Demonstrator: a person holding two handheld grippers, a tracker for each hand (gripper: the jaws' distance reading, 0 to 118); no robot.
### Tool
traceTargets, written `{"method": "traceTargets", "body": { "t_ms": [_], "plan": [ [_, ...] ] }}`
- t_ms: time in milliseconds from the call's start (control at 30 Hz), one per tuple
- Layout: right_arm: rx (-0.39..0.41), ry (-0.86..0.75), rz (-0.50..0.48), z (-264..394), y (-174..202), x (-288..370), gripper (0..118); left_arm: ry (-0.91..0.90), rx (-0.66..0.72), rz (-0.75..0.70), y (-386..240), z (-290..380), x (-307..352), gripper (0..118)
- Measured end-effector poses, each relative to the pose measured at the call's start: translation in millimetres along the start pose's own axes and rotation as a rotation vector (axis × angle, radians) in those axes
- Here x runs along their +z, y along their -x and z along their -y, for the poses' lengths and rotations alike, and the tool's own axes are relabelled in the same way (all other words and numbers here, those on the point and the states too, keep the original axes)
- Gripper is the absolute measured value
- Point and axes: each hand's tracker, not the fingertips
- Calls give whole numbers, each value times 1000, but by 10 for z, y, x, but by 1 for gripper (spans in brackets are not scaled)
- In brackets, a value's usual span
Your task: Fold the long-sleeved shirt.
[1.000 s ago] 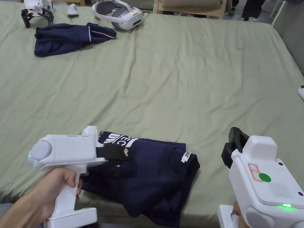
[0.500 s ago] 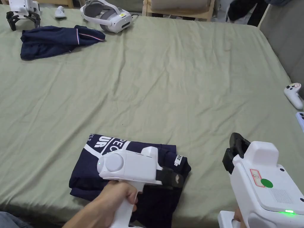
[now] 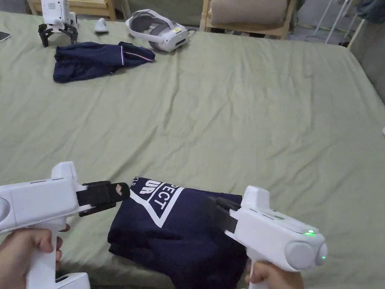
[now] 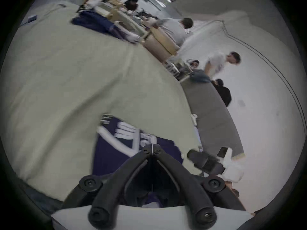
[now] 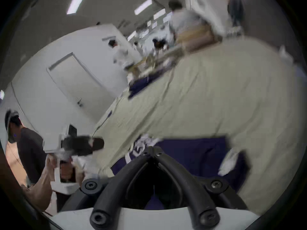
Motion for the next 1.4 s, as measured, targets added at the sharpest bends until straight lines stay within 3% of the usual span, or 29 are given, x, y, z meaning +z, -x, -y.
{"method": "traceTargets", "body": {
  "t_ms": [100,167,233,267,300,333,400,500,567,600,633,700,733,767,833,900,1000,1133,1200,1400],
  "plan": [
    [-32,126,133,190,-253,-303,0,26,64,6,339,-37,-19,10],
    [-68,95,139,234,-429,-243,0,75,115,43,485,-51,-109,26],
    [-129,24,155,203,-484,-39,0,114,121,63,544,-64,-255,31],
    [-91,23,202,168,-496,13,0,137,110,55,561,-71,-334,51],
    [-54,16,233,137,-516,68,0,160,100,52,584,-74,-428,81],
    [-78,8,229,126,-553,118,0,176,106,57,621,-86,-509,96],
    [-42,24,300,99,-589,186,0,200,114,49,557,-101,-630,106],
    [-25,23,335,108,-637,211,0,245,145,5,596,-125,-831,106],
    [19,-31,357,84,-558,309,0,266,135,112,530,-117,-902,105],
    [46,-63,372,80,-511,354,0,283,149,143,480,-114,-957,96],
    [89,-103,388,53,-417,422,0,312,182,162,654,-190,-1066,80],
    [202,-189,406,-12,-193,562,0,335,106,37,584,-131,-1218,50],
    [258,-235,411,-46,-138,588,0,321,16,26,560,-119,-1231,40],
    [323,-276,411,-79,-19,628,0,312,54,54,287,121,-1205,33],
    [459,-340,424,-118,262,673,0,279,168,115,324,134,-1136,25],
    [589,-347,424,-172,616,612,0,263,95,107,512,-6,-980,23],
    [677,-329,377,-210,940,380,0,234,100,96,611,-105,-762,22],
    [708,-291,274,-236,1334,-132,0,168,94,50,453,-230,-235,22],
    [733,-256,215,-225,1533,-421,0,139,114,13,956,-617,-1,22],
    [758,-173,79,-177,2163,-1315,0,19,95,-161,1257,-1144,940,22]
  ]
}}
